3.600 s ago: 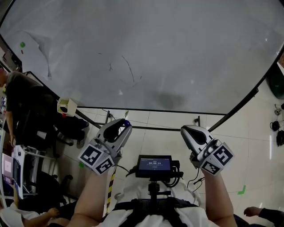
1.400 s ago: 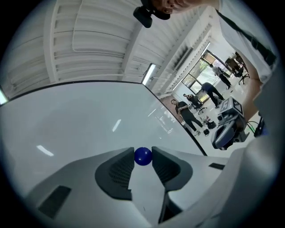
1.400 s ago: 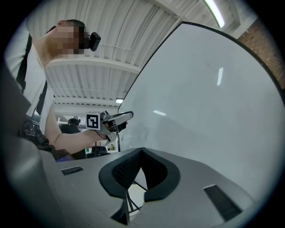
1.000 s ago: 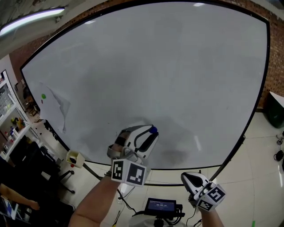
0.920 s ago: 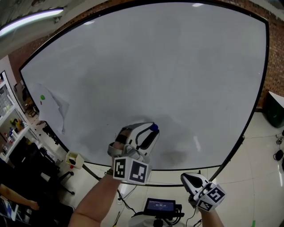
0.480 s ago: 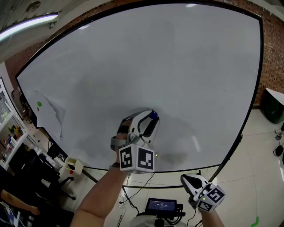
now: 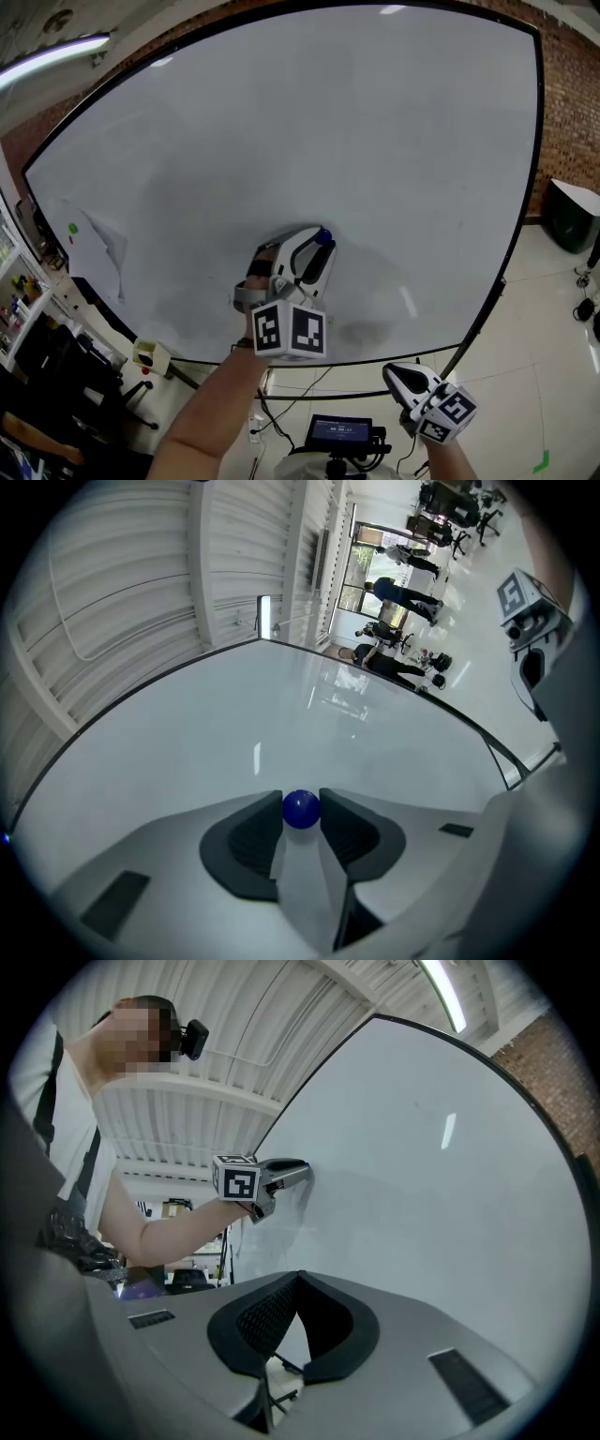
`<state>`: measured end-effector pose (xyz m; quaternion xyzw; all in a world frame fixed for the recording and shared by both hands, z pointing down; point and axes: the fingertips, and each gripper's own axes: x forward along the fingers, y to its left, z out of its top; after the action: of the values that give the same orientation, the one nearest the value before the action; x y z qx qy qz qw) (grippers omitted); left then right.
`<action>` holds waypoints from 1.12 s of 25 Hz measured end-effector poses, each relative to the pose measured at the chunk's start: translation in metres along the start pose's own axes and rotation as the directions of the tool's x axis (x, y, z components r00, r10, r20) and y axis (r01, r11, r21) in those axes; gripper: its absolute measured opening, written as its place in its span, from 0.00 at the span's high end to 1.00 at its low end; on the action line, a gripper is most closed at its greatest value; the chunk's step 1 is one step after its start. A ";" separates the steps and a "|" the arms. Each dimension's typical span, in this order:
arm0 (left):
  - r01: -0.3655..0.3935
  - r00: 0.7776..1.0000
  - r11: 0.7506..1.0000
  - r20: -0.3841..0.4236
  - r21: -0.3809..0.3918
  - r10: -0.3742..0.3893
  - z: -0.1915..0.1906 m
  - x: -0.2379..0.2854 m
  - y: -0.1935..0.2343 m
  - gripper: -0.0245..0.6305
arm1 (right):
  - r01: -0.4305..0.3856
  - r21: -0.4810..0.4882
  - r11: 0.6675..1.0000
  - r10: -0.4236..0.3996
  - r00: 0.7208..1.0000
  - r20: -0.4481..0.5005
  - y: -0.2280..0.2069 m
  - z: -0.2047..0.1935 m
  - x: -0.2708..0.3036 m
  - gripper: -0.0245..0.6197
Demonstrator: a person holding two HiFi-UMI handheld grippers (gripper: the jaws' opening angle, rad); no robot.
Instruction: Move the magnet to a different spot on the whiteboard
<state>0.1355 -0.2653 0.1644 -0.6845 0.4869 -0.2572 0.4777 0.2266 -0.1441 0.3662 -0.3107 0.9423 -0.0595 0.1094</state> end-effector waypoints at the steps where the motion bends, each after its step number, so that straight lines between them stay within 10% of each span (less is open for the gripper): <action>1: -0.001 1.000 1.000 0.004 0.018 0.001 -0.001 0.002 -0.002 0.72 | 0.003 0.003 1.000 -0.003 1.000 0.001 -0.001 0.000 0.000 0.91; 28: 0.020 0.998 0.999 -0.057 0.044 -0.018 0.006 0.002 -0.005 0.72 | 0.021 -0.005 1.000 -0.021 1.000 0.006 -0.016 0.002 0.007 0.91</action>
<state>0.1436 -0.2637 0.1665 -0.6707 0.4880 -0.2918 0.4763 0.2303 -0.1608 0.3662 -0.3212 0.9387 -0.0576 0.1108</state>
